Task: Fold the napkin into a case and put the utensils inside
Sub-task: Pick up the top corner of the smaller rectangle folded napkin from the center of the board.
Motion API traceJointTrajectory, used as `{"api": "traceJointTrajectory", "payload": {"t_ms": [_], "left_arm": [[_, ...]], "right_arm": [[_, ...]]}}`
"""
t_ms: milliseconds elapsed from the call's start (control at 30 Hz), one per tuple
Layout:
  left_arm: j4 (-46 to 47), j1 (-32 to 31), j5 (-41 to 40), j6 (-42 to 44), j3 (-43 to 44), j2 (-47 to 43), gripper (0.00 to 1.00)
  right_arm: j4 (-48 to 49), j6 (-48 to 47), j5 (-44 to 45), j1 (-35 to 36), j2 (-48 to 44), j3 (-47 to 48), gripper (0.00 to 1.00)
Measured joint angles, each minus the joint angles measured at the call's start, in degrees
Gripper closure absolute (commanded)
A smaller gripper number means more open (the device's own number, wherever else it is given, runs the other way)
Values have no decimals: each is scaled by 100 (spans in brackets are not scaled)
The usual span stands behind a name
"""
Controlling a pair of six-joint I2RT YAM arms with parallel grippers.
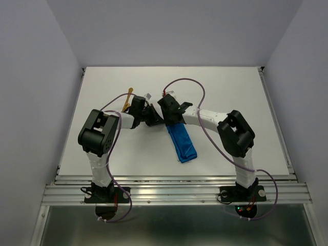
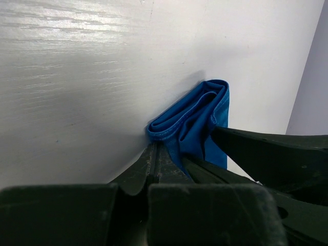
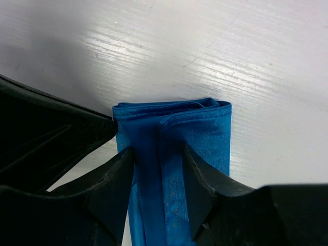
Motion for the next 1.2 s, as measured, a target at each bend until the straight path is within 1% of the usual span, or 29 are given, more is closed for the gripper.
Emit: {"api": "traceJointTrajectory", "payload": {"t_ms": [133,167,200,233,300,367,500,633,867,1033,1200], "left_arm": [[0,0,7,0,0,0,100],[2,0,11,0,0,0,100],[2,0,13,0,0,0,100],[2,0,15,0,0,0,100],[2,0,15,0,0,0,100],[2,0,17,0,0,0,100],[2,0,20,-2,0,0,100],[4,0,22,-2,0,0,100],[26,0,39,-4,0,0,100],[37,0,42,-7,0,0,100],[39,-2,42,-15,0,0,100]], "right_arm": [[4,-2,4,0,44,42,52],[4,-2,-4,0,44,42,50],[17,7,-22,0,42,42,43],[20,13,-28,0,42,42,40],[39,55,-50,0,31,39,39],[85,116,-63,0,-15,24,41],[210,343,87,0,-205,-39,51],[271,511,258,0,-229,-37,57],[170,741,485,-2,-149,131,60],[133,802,544,-2,-11,219,66],[81,822,564,-2,149,219,68]]}}
